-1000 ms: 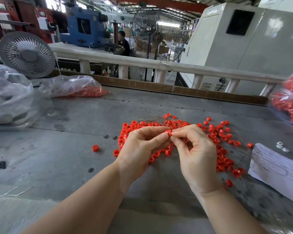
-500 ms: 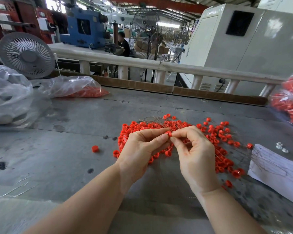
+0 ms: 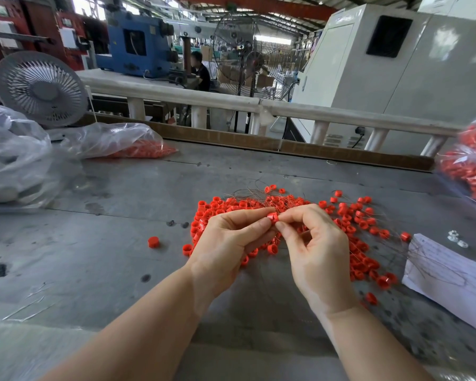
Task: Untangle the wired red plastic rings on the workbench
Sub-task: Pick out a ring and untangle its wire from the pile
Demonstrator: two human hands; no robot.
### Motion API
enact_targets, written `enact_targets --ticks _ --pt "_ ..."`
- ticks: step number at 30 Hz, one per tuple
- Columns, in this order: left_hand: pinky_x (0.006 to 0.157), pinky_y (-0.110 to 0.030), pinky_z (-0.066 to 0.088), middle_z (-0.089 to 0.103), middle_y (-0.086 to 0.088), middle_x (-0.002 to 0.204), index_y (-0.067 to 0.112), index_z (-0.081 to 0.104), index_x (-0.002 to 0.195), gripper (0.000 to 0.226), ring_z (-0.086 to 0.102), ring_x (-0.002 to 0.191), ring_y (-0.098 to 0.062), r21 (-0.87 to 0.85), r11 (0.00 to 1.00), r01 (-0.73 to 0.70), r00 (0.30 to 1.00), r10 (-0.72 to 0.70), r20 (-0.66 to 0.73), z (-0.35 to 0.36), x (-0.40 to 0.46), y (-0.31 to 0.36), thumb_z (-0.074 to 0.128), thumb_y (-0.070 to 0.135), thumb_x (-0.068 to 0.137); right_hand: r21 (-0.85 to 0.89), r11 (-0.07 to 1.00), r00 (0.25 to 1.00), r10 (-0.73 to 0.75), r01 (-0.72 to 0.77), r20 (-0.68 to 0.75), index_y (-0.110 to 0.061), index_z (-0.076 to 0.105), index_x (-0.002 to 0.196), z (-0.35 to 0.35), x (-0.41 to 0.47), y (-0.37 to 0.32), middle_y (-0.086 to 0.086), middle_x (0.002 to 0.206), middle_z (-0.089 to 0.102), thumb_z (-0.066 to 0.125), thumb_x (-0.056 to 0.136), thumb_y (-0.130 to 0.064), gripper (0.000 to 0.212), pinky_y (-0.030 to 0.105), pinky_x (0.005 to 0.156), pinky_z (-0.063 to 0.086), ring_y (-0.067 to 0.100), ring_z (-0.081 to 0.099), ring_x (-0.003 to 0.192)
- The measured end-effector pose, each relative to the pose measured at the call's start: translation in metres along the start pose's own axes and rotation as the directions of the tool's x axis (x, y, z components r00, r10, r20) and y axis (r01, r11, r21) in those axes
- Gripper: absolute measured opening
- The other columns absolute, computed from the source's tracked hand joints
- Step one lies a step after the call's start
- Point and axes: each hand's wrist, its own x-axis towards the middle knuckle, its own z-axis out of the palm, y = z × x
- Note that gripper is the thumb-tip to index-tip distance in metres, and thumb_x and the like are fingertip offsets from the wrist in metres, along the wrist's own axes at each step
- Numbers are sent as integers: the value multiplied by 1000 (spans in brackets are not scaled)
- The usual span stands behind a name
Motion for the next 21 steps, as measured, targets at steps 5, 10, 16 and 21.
enact_targets --ticks 5,10,16,21 --pt "70 -18 56 73 -10 83 8 75 79 18 70 76 -12 -4 1000 -11 1000 11 11 -1 1 -1 64 5 65 39 999 1000 26 -26 -10 -8 68 79 0 -1 -2 -6 77 66 64 79 -9 4 23 71 51 8 62 76" --pt "69 -17 56 73 -10 82 9 75 78 18 71 76 -13 -5 1000 -10 1000 11 20 -2 0 -1 64 5 65 47 998 999 34 -33 -18 -10 68 79 -1 -1 -2 -5 73 67 64 79 -9 4 27 65 52 10 62 70" --pt "69 -17 56 74 -8 83 11 77 76 17 71 78 -12 -14 1000 -8 1000 9 26 -2 1 -1 66 8 64 51 999 1000 4 -3 -28 -9 69 79 -1 -1 -3 -4 75 67 65 79 -7 5 29 65 52 8 62 71" --pt "66 -16 55 74 -7 80 13 78 76 17 71 76 -12 -34 999 4 1000 -3 26 -3 1 -1 65 8 65 53 998 1000 -15 16 -19 -9 69 81 -1 -1 -2 -4 76 66 64 81 -8 5 25 64 51 8 61 72"
